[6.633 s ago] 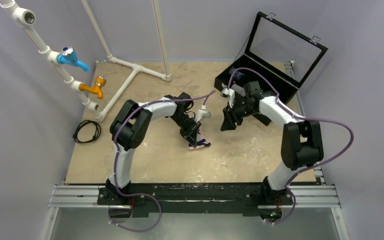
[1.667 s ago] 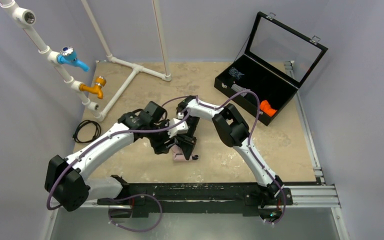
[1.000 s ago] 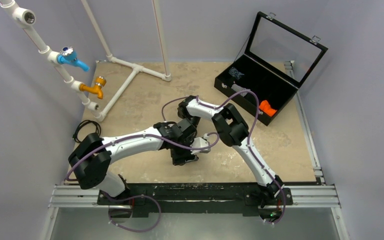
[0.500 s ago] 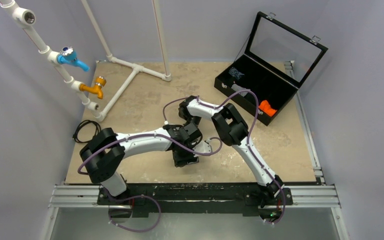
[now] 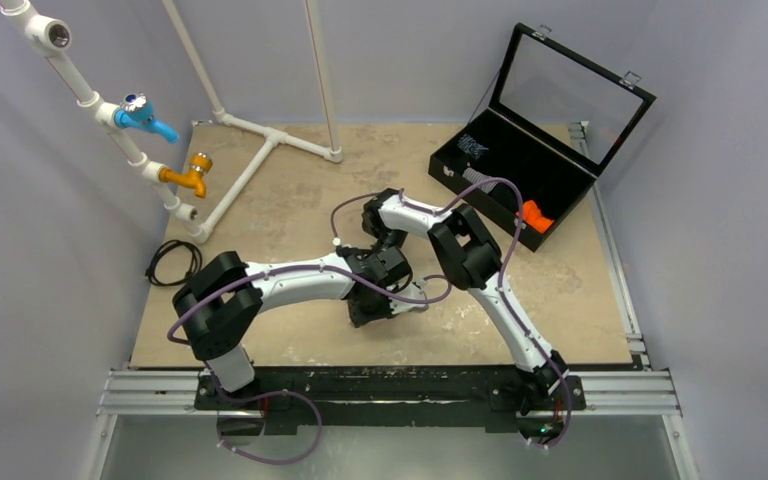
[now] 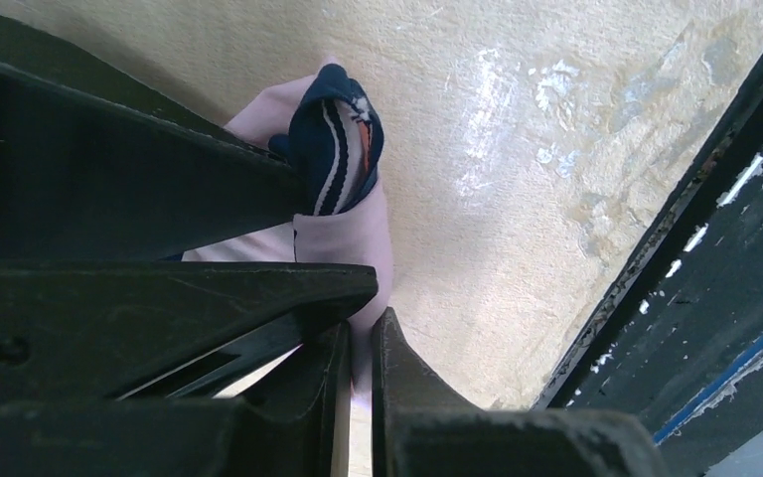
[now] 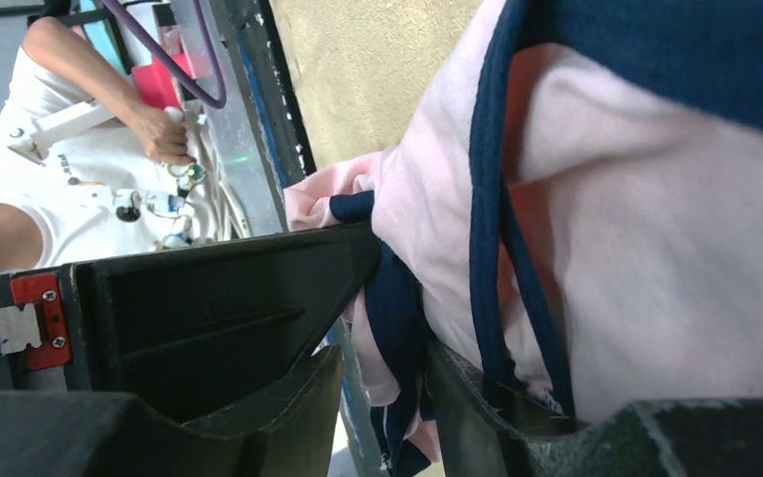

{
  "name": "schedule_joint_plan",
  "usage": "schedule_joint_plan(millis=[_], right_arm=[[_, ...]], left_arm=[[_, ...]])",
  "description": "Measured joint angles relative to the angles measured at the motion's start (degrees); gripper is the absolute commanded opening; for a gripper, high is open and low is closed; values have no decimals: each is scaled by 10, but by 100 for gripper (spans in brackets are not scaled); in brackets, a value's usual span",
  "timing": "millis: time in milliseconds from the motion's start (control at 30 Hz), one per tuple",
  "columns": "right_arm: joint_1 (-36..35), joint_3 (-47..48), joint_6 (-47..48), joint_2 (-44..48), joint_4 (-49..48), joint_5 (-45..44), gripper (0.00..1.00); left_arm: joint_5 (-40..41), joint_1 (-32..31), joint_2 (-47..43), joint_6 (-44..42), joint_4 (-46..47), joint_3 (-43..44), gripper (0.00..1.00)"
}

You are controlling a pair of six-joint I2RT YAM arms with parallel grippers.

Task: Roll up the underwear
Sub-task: Roll the underwear to the center of the board.

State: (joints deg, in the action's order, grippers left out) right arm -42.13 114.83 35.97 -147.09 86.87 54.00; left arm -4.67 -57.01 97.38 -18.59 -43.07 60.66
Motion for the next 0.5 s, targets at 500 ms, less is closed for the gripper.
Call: schedule_joint_plan(millis=[500], right_arm=[[41, -45, 10, 66, -106, 5, 43]], left_arm=[[7, 0, 0, -10, 52, -4, 0]])
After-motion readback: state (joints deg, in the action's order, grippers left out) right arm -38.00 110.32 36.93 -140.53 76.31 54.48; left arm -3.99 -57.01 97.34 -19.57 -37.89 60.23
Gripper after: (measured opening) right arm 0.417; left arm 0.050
